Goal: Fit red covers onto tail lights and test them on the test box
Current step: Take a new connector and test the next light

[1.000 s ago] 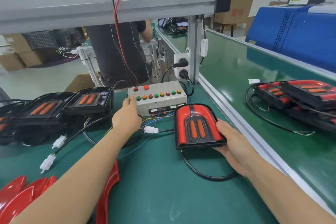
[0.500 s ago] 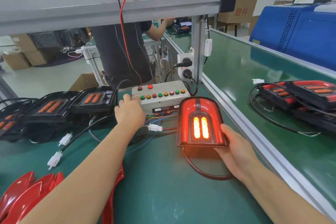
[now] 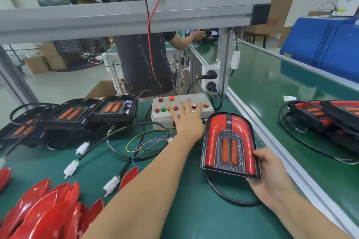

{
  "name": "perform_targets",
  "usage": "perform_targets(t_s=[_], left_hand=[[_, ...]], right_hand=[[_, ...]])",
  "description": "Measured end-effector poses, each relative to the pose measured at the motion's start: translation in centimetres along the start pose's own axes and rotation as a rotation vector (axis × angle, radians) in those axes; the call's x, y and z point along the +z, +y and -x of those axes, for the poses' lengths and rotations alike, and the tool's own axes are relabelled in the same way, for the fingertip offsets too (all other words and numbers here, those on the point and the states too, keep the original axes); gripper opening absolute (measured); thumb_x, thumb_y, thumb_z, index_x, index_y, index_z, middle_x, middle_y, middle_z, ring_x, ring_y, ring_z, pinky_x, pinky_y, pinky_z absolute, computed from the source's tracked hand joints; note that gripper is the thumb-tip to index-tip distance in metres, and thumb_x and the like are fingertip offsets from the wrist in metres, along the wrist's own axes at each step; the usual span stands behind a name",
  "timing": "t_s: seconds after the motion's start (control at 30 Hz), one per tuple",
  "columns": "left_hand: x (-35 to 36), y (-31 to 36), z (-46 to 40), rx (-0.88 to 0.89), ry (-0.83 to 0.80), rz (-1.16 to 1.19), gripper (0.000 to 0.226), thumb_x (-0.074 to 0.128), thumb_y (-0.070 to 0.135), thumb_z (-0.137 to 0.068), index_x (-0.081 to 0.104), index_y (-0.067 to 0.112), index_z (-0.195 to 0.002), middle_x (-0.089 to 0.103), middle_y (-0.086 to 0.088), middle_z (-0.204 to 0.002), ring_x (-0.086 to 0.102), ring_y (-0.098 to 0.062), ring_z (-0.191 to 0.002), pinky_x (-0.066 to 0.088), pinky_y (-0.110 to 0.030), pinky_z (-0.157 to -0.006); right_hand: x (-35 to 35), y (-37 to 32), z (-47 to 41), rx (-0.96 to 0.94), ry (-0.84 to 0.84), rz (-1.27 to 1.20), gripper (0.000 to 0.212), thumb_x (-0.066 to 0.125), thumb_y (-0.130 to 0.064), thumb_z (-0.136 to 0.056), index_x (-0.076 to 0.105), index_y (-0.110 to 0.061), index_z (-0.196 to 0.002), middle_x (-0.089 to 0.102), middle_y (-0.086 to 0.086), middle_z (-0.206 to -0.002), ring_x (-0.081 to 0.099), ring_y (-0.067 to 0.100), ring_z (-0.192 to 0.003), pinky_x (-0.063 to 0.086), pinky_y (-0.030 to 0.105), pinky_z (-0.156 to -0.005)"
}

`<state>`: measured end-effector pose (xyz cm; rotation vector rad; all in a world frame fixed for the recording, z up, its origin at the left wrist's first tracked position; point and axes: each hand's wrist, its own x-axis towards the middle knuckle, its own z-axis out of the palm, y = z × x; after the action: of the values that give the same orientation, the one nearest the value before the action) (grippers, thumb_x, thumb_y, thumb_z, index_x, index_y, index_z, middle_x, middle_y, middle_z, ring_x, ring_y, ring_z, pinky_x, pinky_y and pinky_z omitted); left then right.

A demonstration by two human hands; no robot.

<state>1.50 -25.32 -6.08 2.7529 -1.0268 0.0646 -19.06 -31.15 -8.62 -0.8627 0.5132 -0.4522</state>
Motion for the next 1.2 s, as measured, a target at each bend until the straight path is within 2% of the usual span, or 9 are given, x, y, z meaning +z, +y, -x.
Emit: perform_targets(t_s=[0.1,0.23,0.47,0.6,0.8,0.87,1.0,1.2], left_hand=[[0.5,-0.1,0.6,-0.081,0.036,0.016,0.069,0.044,0.030,-0.094,0.004,0.033,-0.151,-0.014,-0.013,-0.158,-0.016,-0.043,-0.142,-0.010,-0.066,-0.106],[0.3,-0.2,0.6,-0.130,-0.008,0.005,0.070,0.047,0.041,-0.093,0.005,0.040,-0.149,-0.017,-0.012,-0.158,-0.018,-0.046,-0.140,-0.011,-0.070,-0.104],[-0.5,0.7,-0.3,-0.154,-0.075,0.002,0.070,0.050,0.033,-0.091,0.007,0.046,-0.146,-0.017,-0.010,-0.158,-0.016,-0.050,-0.139,-0.007,-0.075,-0.100],[-0.5,0.6,-0.5,-0.168,-0.066,0.008,0.068,0.051,0.032,-0.090,0.012,0.049,-0.144,-0.018,-0.008,-0.157,-0.016,-0.049,-0.139,-0.006,-0.077,-0.098],[-0.1,0.6,-0.7,-0.202,-0.056,0.066,0.083,0.042,0.002,-0.082,0.015,0.053,-0.141,-0.019,-0.007,-0.157,-0.019,-0.048,-0.139,0.002,-0.078,-0.099],[0.1,0.7,-0.8,-0.203,-0.053,0.072,0.088,0.040,-0.005,-0.079,0.016,0.053,-0.140,-0.019,-0.006,-0.156,-0.019,-0.047,-0.139,0.005,-0.079,-0.099],[0.4,0.5,-0.7,-0.198,-0.050,0.077,0.089,0.041,-0.006,-0.080,0.016,0.052,-0.142,-0.020,-0.007,-0.156,-0.022,-0.046,-0.138,0.006,-0.079,-0.100],[0.1,0.7,-0.6,-0.189,-0.060,0.084,0.085,0.042,-0.004,-0.083,0.016,0.051,-0.142,-0.020,-0.007,-0.156,-0.022,-0.047,-0.138,0.007,-0.078,-0.099]], right_hand=[[0.0,0.0,0.0,0.002,0.012,0.029,0.025,0.041,-0.018,-0.094,0.062,-0.005,-0.090,0.072,0.010,-0.074,0.069,0.016,-0.061,0.055,0.024,-0.049],[0.2,-0.1,0.1,0.001,0.004,0.022,0.026,0.042,-0.019,-0.095,0.063,-0.005,-0.093,0.073,0.011,-0.078,0.071,0.018,-0.064,0.055,0.025,-0.050],[-0.1,-0.2,-0.2,0.005,0.004,-0.063,0.022,0.044,-0.021,-0.094,0.058,-0.005,-0.101,0.072,0.009,-0.078,0.070,0.017,-0.064,0.055,0.023,-0.050],[-0.3,-0.1,-0.4,-0.002,-0.009,-0.056,0.024,0.045,-0.023,-0.093,0.061,-0.005,-0.099,0.073,0.011,-0.081,0.071,0.019,-0.068,0.055,0.025,-0.052],[-0.2,-0.2,-0.7,-0.017,-0.045,-0.058,0.030,0.043,-0.021,-0.090,0.070,-0.010,-0.083,0.071,0.009,-0.075,0.069,0.019,-0.067,0.055,0.027,-0.057],[-0.1,-0.2,-0.7,-0.027,-0.063,-0.049,0.032,0.044,-0.023,-0.089,0.073,-0.011,-0.083,0.072,0.011,-0.081,0.070,0.021,-0.073,0.056,0.030,-0.062],[-0.1,-0.2,-0.6,-0.028,-0.070,-0.038,0.031,0.044,-0.026,-0.090,0.069,-0.009,-0.096,0.072,0.013,-0.089,0.070,0.023,-0.081,0.055,0.034,-0.070],[0.0,-0.2,-0.4,-0.020,-0.027,-0.052,0.027,0.046,-0.025,-0.091,0.067,-0.009,-0.094,0.071,0.010,-0.084,0.069,0.020,-0.076,0.051,0.035,-0.078]])
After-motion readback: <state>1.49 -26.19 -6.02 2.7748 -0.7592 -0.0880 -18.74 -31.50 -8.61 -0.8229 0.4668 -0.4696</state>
